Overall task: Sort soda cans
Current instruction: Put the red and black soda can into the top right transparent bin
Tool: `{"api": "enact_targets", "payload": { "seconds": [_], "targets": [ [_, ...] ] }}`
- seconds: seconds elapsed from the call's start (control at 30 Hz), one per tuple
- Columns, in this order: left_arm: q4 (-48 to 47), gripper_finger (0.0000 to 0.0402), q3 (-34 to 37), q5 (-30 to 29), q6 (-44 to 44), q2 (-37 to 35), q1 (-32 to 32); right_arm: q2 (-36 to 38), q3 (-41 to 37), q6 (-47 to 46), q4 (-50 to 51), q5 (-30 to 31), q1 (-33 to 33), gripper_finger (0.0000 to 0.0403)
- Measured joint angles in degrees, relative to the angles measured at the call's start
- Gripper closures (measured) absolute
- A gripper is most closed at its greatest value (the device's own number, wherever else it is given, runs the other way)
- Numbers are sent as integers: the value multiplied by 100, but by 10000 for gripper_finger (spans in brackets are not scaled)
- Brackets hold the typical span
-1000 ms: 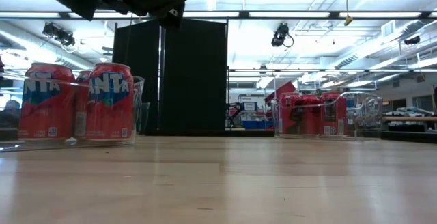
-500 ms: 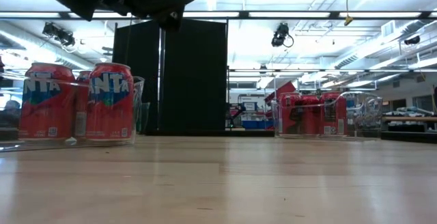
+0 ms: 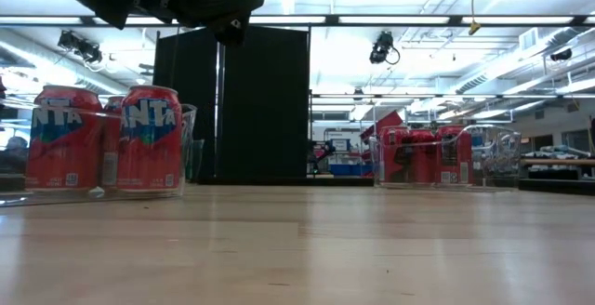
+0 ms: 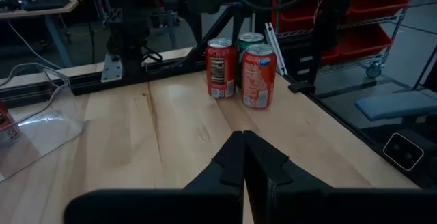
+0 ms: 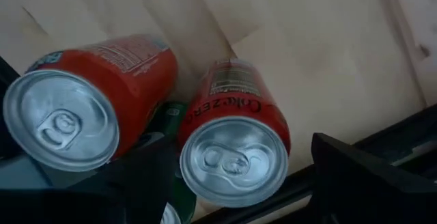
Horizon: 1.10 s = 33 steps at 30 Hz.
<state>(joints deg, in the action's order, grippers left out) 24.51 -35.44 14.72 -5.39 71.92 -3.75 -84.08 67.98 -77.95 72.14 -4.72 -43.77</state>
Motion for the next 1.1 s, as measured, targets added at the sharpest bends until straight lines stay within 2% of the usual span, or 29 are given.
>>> {"api": "enact_targets", "payload": {
  "seconds": [0.37,0.63,0.7,0.93,1.1],
  "targets": [
    [-5,394,0,2,2,0,0,2,-514,179,-463,-253,2,85],
    [-4,394,0,4,4,0,0,31,-546,315,-471,-404,20,137],
    [-5,394,0,4,4,0,0,53,-552,351,-414,-424,61,137],
    [-2,394,0,-55,4,0,0,73,-125,1040,687,-332,608,137],
    [0,394,0,-61,-17,0,0,75,419,1882,1320,97,1338,137]
  ]
}}
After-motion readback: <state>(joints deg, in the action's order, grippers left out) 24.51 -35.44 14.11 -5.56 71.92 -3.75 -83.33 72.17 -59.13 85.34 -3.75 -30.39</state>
